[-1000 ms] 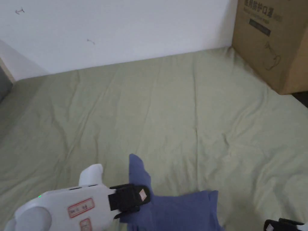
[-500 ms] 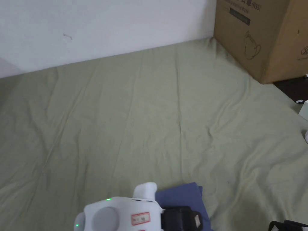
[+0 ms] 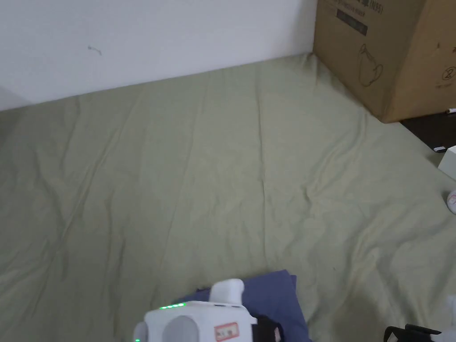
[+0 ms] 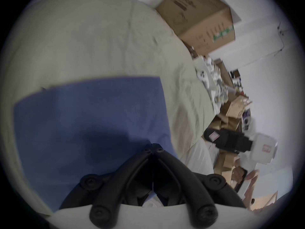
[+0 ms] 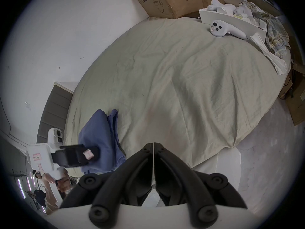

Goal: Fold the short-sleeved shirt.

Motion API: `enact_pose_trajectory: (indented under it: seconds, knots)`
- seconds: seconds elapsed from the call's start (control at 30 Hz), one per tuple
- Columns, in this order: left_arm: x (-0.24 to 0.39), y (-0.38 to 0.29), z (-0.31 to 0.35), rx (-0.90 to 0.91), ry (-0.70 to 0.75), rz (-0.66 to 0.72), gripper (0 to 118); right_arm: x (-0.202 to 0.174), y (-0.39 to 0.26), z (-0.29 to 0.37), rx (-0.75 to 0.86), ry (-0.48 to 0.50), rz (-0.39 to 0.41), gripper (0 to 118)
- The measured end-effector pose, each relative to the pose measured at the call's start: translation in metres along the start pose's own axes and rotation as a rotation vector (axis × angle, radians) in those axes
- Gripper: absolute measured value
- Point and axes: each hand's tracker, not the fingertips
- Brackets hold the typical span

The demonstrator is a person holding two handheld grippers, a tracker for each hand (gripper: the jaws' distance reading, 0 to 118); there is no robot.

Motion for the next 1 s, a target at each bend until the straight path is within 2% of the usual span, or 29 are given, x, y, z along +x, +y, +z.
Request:
enact_pose_trajectory:
  seconds: [0.07, 0.13, 0.27, 0.37, 0.5, 0.63, 0.67, 0.77, 0.8, 0.87, 1.0]
  knots:
    - [0.002, -0.002, -0.015, -0.029, -0.015, 0.052, 0, 0.001, 0.0, 0.002, -0.001, -0.005, 0.002, 2]
    - [0.006, -0.004, -0.026, -0.019, -0.091, 0.122, 0, 0.001, 0.0, 0.003, 0.001, -0.015, 0.004, 2]
    - [0.021, -0.005, -0.036, -0.07, -0.024, -0.014, 0, -0.004, 0.001, 0.003, -0.007, -0.02, 0.016, 2]
    - [0.018, 0.004, -0.021, -0.026, -0.127, 0.079, 0, -0.015, 0.002, 0.002, -0.011, -0.017, 0.05, 2]
    - [0.01, 0.017, 0.022, 0.093, -0.104, 0.029, 0, -0.045, 0.005, -0.01, -0.045, -0.013, 0.174, 2]
    - [-0.033, 0.012, 0.076, 0.16, -0.156, 0.105, 0, -0.084, 0.009, -0.029, -0.081, 0.063, 0.261, 2]
    - [-0.044, 0.008, 0.087, 0.173, -0.151, 0.121, 3, -0.093, 0.01, -0.036, -0.091, 0.082, 0.281, 2]
    - [-0.08, -0.011, 0.12, 0.233, -0.105, 0.171, 45, -0.115, 0.012, -0.065, -0.134, 0.089, 0.361, 2]
    - [-0.093, -0.017, 0.127, 0.243, -0.081, 0.199, 54, -0.121, 0.011, -0.074, -0.15, 0.073, 0.381, 2]
    - [-0.116, -0.027, 0.135, 0.247, -0.057, 0.269, 57, -0.129, 0.01, -0.09, -0.175, 0.078, 0.419, 2]
    - [-0.158, -0.043, 0.129, 0.285, -0.087, 0.432, 76, -0.13, 0.008, -0.11, -0.204, 0.029, 0.443, 2]
